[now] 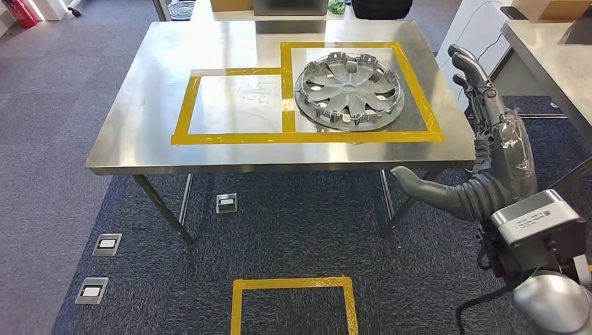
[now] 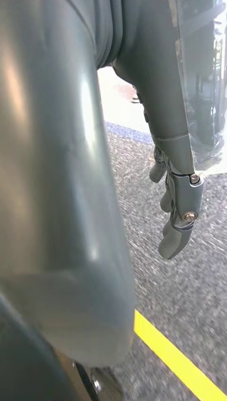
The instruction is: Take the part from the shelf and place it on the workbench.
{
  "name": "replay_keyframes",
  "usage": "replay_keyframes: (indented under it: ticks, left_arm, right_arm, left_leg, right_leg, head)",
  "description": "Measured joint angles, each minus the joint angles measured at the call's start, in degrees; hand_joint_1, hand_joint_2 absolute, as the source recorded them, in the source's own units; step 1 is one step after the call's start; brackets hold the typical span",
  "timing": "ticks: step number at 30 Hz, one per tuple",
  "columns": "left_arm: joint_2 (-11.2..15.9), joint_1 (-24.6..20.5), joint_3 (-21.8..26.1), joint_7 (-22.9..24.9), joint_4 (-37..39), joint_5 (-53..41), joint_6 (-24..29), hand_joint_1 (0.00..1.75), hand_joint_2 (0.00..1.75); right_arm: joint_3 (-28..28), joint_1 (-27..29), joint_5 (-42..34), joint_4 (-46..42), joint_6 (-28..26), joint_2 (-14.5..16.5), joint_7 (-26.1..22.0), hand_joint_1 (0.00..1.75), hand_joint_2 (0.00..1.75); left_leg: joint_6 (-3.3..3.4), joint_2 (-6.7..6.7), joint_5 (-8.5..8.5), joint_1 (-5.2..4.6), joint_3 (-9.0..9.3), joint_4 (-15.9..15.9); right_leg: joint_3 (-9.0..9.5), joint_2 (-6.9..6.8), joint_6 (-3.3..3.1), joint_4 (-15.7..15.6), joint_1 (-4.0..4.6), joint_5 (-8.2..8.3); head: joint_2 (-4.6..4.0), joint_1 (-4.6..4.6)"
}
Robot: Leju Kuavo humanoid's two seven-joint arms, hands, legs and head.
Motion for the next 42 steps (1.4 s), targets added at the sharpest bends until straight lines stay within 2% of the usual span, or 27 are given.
replay_keyframes:
  ticks: [2,4,6,7,8,9,11,12,13,14,16,18,20,22,23,25,27,28,29,30,31,33,34,36,38,40,42]
  left_arm:
    - [-0.08,-0.05,0.0,0.01,-0.02,0.01,0.03,0.0,0.0]
    - [-0.18,-0.05,0.0,0.03,-0.04,0.01,0.06,0.0,0.0]
    - [-0.21,0.0,0.0,0.05,-0.04,0.0,0.04,0.0,0.0]
    - [-0.22,0.04,0.0,0.06,-0.03,0.0,0.04,0.0,0.0]
    - [-0.22,0.11,0.0,0.08,-0.03,0.01,0.03,0.0,0.0]
    - [-0.21,0.19,0.0,0.1,-0.02,0.01,0.03,0.0,0.0]
    - [-0.2,0.29,0.0,0.15,-0.02,0.02,0.02,0.0,0.0]
    - [-0.2,0.31,0.0,0.15,-0.02,0.02,0.02,0.0,0.0]
    - [-0.2,0.31,0.0,0.15,-0.02,0.02,0.02,0.0,0.0]
    - [-0.19,0.31,0.0,0.16,-0.02,0.02,0.02,0.0,0.0]
    - [-0.16,0.28,0.0,0.17,-0.02,0.02,0.02,0.0,0.0]
    - [-0.15,0.19,0.0,0.17,-0.02,0.01,0.03,0.0,0.0]
    - [-0.15,0.17,0.0,0.16,-0.02,0.01,0.05,0.0,0.0]
    - [-0.14,0.29,0.0,0.21,-0.02,0.02,0.06,0.0,0.0]
    - [-0.14,0.3,0.0,0.23,-0.02,0.02,0.06,0.0,0.0]
    - [-0.17,0.23,0.0,0.26,-0.02,0.02,0.06,0.0,0.0]
    - [-0.21,0.22,0.0,0.27,-0.02,0.02,0.06,0.0,0.0]
    - [-0.22,0.24,0.0,0.27,-0.02,0.02,0.06,0.0,0.0]
    - [-0.22,0.25,0.0,0.28,-0.02,0.02,0.06,0.0,0.0]
    - [-0.22,0.25,0.0,0.28,-0.02,0.02,0.06,0.0,0.0]
    - [-0.26,0.25,0.0,0.28,-0.02,0.02,0.06,0.0,0.0]
    - [-0.42,0.23,0.0,0.31,-0.04,0.01,0.08,0.0,0.0]
    - [-0.5,0.2,0.0,0.32,-0.04,0.01,0.1,0.0,0.0]
    - [-0.61,0.19,0.0,0.37,-0.04,0.01,0.15,0.0,0.0]
    - [-0.69,0.28,0.0,0.29,-0.04,0.02,0.16,0.0,0.0]
    - [-0.68,0.36,0.0,-0.01,-0.04,0.02,0.16,0.0,0.87]
    - [-0.64,0.38,0.0,-0.21,-0.03,0.02,0.13,0.0,1.75]
  right_arm:
    - [-0.04,-0.21,0.0,0.0,0.08,0.0,-0.01,0.0,1.75]
    - [-0.15,-0.45,-0.02,-0.01,0.17,-0.01,-0.01,0.0,1.75]
    - [-0.19,-0.51,-0.08,0.0,0.22,-0.02,-0.01,0.0,1.75]
    - [-0.16,-0.52,-0.11,0.02,0.25,-0.03,-0.01,0.0,1.75]
    - [-0.14,-0.51,-0.14,0.04,0.25,-0.03,-0.01,0.0,1.75]
    - [-0.09,-0.49,-0.15,0.07,0.26,-0.02,-0.01,0.0,1.75]
    - [0.03,-0.4,-0.15,0.15,0.27,-0.02,-0.01,0.0,1.75]
    - [0.1,-0.32,-0.16,0.19,0.28,-0.02,-0.01,0.0,1.75]
    - [0.15,-0.25,-0.16,0.24,0.29,-0.02,0.0,0.0,1.75]
    - [0.18,-0.2,-0.16,0.27,0.31,-0.02,0.0,0.0,1.75]
    - [0.18,-0.19,-0.15,0.31,0.33,-0.03,0.0,0.0,1.75]
    - [0.09,-0.2,-0.15,0.3,0.33,-0.05,-0.01,0.0,1.75]
    - [0.08,-0.23,-0.15,0.29,0.34,-0.08,-0.02,0.0,1.75]
    - [0.12,-0.18,-0.15,0.31,0.37,-0.11,-0.02,0.0,1.75]
    - [0.11,-0.14,-0.15,0.32,0.37,-0.14,-0.01,0.0,1.75]
    - [0.1,-0.12,-0.15,0.34,0.37,-0.18,-0.01,0.0,1.75]
    - [0.14,-0.04,-0.15,0.39,0.37,-0.2,-0.01,0.0,1.75]
    - [0.16,0.02,-0.15,0.42,0.38,-0.2,-0.01,0.0,1.75]
    - [0.19,0.06,-0.15,0.45,0.38,-0.2,-0.01,0.0,1.75]
    - [0.19,0.08,-0.15,0.46,0.38,-0.2,0.0,0.0,1.75]
    - [0.18,0.07,-0.15,0.47,0.38,-0.2,-0.01,0.0,1.75]
    - [0.09,-0.02,-0.15,0.45,0.38,-0.2,-0.02,0.0,1.75]
    - [0.06,-0.08,-0.15,0.45,0.39,-0.22,-0.04,0.0,1.75]
    - [0.04,-0.17,-0.15,0.44,0.45,-0.28,-0.06,0.0,1.75]
    - [0.08,-0.19,-0.15,0.46,0.51,-0.3,-0.07,0.0,1.75]
    - [0.11,-0.14,-0.15,0.48,0.53,-0.28,-0.07,0.0,1.75]
    - [0.21,0.07,-0.16,0.5,0.6,-0.28,-0.07,0.0,1.75]
  left_leg:
    - [-0.32,-0.04,1.01,-0.07,-1.46,0.44]
    - [-0.92,-0.07,2.08,-0.02,-2.18,0.53]
    - [-1.63,-0.09,3.16,0.12,-2.58,0.28]
    - [-1.99,-0.11,2.9,0.16,-2.91,0.42]
    - [-2.38,-0.14,1.6,0.19,-3.39,1.32]
    - [-2.77,-0.15,-0.7,0.27,-4.03,3.25]
    - [-3.45,-0.14,-6.46,0.6,-5.59,10.12]
    - [-3.67,-0.14,-8.15,0.73,-6.1,13.6]
    - [-3.83,-0.14,-8.54,0.82,-5.98,15.88]
    - [-3.94,-0.14,-7.73,0.89,-4.98,16.3]
    - [-4.01,-0.15,-5.03,1.01,-0.19,11.37]
    - [-3.6,-0.28,-4.99,0.89,5.12,3.97]
    - [-2.77,-0.44,-5.82,0.59,6.9,0.78]
    - [-1.8,-0.36,-5.09,0.58,6.25,0.65]
    - [-1.29,-0.26,-4.63,0.62,5.87,0.57]
    - [-0.4,-0.09,-3.63,0.62,4.84,0.46]
    - [0.06,-0.08,-2.68,0.31,3.45,0.65]
    - [0.15,-0.08,-2.26,0.12,2.71,0.82]
    - [0.22,-0.08,-1.88,-0.07,1.96,1.05]
    - [0.26,-0.1,-1.55,-0.28,1.25,1.28]
    - [0.29,-0.11,-1.27,-0.45,0.66,1.52]
    - [0.06,-0.13,-0.64,-0.62,-0.26,1.82]
    - [-0.24,-0.11,-0.21,-0.52,-0.6,1.86]
    - [-0.98,-0.1,0.71,-0.17,-1.1,1.63]
    - [-1.65,-0.17,0.21,-0.02,-1.62,1.94]
    - [-2.38,-0.22,-3.22,0.17,-2.95,5.63]
    - [-3.18,-0.21,-7.38,0.62,-4.9,12.72]
  right_leg:
    - [6.26,-0.01,-0.74,-8.45,0.25,1.12]
    - [9.93,-0.02,-1.49,-14.19,0.69,0.62]
    - [9.72,-0.06,-2.12,-15.13,0.84,1.19]
    - [9.36,-0.12,-2.47,-15.38,0.74,1.8]
    - [8.86,-0.22,-2.87,-15.6,0.53,2.49]
    - [8.26,-0.32,-3.15,-15.79,0.31,3.22]
    - [6.82,-0.39,-3.37,-15.68,0.21,4.42]
    - [5.98,-0.4,-3.3,-15.53,0.2,4.99]
    - [5.06,-0.39,-3.21,-15.32,0.17,5.55]
    - [4.09,-0.38,-3.07,-15.04,0.11,6.07]
    - [2.31,-0.32,-2.65,-14.35,-0.05,6.94]
    - [1.09,-0.29,-2.03,-13.74,-0.03,7.67]
    - [0.6,-0.31,-1.36,-13.66,0.02,8.58]
    - [0.33,-0.25,-0.68,-13.8,-0.09,8.98]
    - [-0.02,-0.2,-0.4,-13.14,-0.13,8.01]
    - [-1.55,-0.11,-0.04,-8.3,-0.19,3.33]
    - [-3.44,-0.08,0.0,-0.62,-0.16,-1.35]
    - [-3.72,-0.07,-0.09,1.97,-0.12,-2.14]
    - [-3.13,-0.06,-0.31,2.65,-0.04,-1.72]
    - [-1.5,-0.05,-0.7,1.12,0.12,-0.44]
    - [0.98,0.01,-1.31,-2.24,0.39,1.02]
    - [5.91,0.1,-2.77,-9.96,0.99,2.0]
    - [7.26,0.15,-3.2,-12.53,1.3,1.91]
    - [7.66,0.19,-3.47,-14.46,1.74,2.15]
    - [7.54,0.02,-3.48,-15.38,1.52,3.15]
    - [7.33,-0.26,-3.4,-16.12,1.0,3.97]
    - [6.66,-0.41,-3.37,-16.04,0.81,4.57]
  head:
    - [0.0,0.07]
    - [-0.01,0.01]
    - [-0.01,0.04]
    - [-0.01,0.11]
    - [-0.01,0.03]
    - [-0.01,-0.15]
    - [0.0,-0.66]
    - [-0.01,-0.81]
    - [0.0,-0.91]
    - [0.0,-0.98]
    - [-0.01,-1.13]
    - [0.0,-1.37]
    - [0.0,-1.43]
    - [0.0,-1.27]
    - [0.0,-1.14]
    - [0.0,-0.56]
    - [0.0,-0.01]
    - [0.0,0.12]
    - [0.0,0.2]
    - [0.01,0.26]
    - [0.01,0.31]
    - [0.01,0.15]
    - [0.0,0.07]
    - [0.0,0.05]
    - [-0.01,0.2]
    - [0.0,-0.03]
    - [0.0,-0.34]
